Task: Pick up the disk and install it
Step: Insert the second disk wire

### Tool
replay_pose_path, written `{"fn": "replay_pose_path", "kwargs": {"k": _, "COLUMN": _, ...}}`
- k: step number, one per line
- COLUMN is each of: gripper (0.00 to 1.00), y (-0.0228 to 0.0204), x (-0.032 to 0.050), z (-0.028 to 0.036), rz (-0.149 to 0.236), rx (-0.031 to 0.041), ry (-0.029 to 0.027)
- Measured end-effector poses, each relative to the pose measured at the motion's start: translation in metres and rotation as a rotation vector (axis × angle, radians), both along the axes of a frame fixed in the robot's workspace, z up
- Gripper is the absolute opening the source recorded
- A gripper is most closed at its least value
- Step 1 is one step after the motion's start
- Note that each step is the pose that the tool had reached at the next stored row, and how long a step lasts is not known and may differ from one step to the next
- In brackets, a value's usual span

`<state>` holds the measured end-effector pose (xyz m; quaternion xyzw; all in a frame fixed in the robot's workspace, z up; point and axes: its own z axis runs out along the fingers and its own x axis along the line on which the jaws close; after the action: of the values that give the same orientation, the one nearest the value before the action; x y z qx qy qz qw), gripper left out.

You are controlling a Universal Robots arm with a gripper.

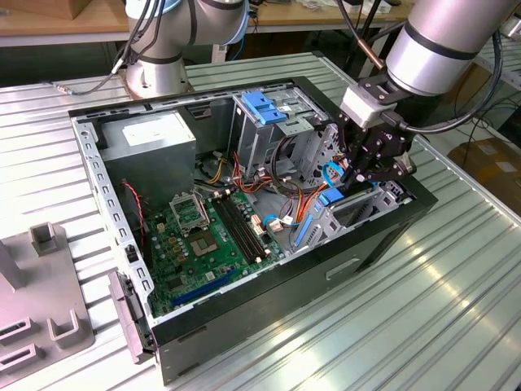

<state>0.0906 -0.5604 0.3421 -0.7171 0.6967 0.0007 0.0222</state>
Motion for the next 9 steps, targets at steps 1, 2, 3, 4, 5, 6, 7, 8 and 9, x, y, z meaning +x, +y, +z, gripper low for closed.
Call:
{"fn": "replay_pose_path", "kwargs": {"k": 1, "gripper": 0.16, "y": 0.0000, "x": 0.0000, "z": 0.0000, "rz": 0.000, "rx": 0.0001, "ry": 0.0000}}
{"fn": "replay_pose_path", "kwargs": {"k": 2, "gripper": 0.16, "y": 0.0000, "x": 0.0000, "z": -0.0001, "rz": 0.000, "rx": 0.0004, "ry": 0.0000}}
{"fn": "replay_pose_path", "kwargs": {"k": 3, "gripper": 0.17, "y": 0.0000, "x": 0.0000, "z": -0.0003, "rz": 0.000, "rx": 0.0009, "ry": -0.0001}}
{"fn": "replay_pose_path", "kwargs": {"k": 4, "gripper": 0.23, "y": 0.0000, "x": 0.0000, "z": 0.0000, "rz": 0.000, "rx": 0.0010, "ry": -0.0001}}
{"fn": "replay_pose_path", "kwargs": {"k": 5, "gripper": 0.23, "y": 0.0000, "x": 0.0000, "z": 0.0011, "rz": 0.000, "rx": 0.0001, "ry": 0.0000}}
{"fn": "replay_pose_path", "kwargs": {"k": 6, "gripper": 0.30, "y": 0.0000, "x": 0.0000, "z": 0.0031, "rz": 0.000, "rx": 0.0003, "ry": 0.0000}}
{"fn": "replay_pose_path", "kwargs": {"k": 7, "gripper": 0.30, "y": 0.0000, "x": 0.0000, "z": 0.0096, "rz": 0.000, "rx": 0.0000, "ry": -0.0002}}
{"fn": "replay_pose_path", "kwargs": {"k": 8, "gripper": 0.30, "y": 0.0000, "x": 0.0000, "z": 0.0138, "rz": 0.000, "rx": 0.0001, "ry": -0.0002}}
{"fn": "replay_pose_path", "kwargs": {"k": 9, "gripper": 0.30, "y": 0.0000, "x": 0.0000, "z": 0.0158, "rz": 0.000, "rx": 0.0000, "ry": -0.0002}}
